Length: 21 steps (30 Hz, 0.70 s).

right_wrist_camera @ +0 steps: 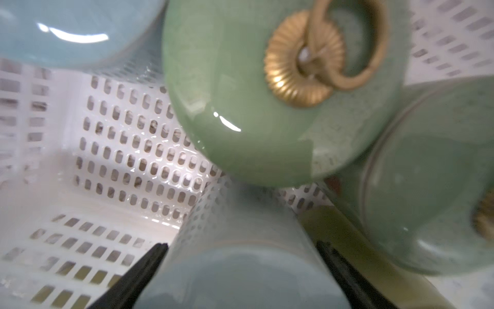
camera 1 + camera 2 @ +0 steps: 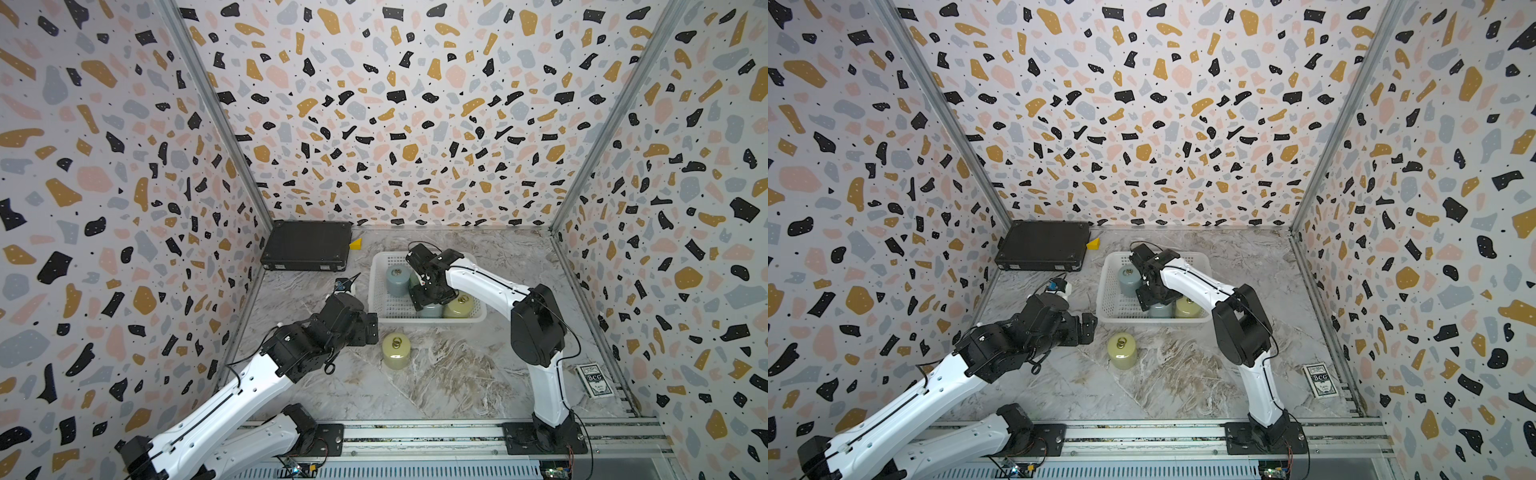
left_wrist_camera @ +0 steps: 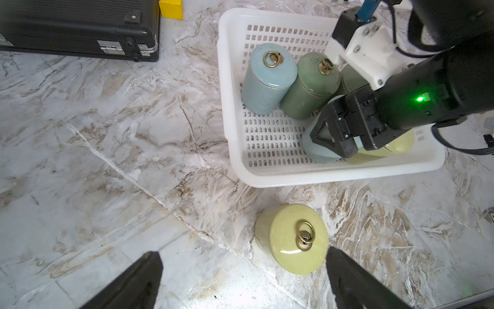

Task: Take the tea canister out of the basket
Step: Pick up the tea canister from the basket, then place the tea canister at the center of the board.

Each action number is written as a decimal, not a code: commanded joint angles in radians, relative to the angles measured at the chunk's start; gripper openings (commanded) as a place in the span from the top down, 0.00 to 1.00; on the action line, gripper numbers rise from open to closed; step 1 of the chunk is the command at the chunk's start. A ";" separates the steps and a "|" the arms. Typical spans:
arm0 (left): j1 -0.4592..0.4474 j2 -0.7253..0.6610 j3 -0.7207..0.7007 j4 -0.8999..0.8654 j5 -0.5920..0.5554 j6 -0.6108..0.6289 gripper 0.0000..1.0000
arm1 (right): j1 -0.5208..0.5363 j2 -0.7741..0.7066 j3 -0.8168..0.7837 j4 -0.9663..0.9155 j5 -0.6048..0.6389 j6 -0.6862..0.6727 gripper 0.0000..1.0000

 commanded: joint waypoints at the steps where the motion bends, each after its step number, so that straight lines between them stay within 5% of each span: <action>1: 0.005 -0.002 0.002 0.019 0.012 0.017 0.01 | -0.009 -0.133 0.052 -0.064 0.035 -0.009 0.23; 12: 0.007 -0.010 -0.007 0.047 0.046 0.022 0.01 | 0.011 -0.292 0.007 -0.122 0.036 0.018 0.23; 21: 0.007 -0.007 -0.009 0.070 0.071 0.040 0.01 | 0.098 -0.522 -0.237 -0.114 0.074 0.085 0.22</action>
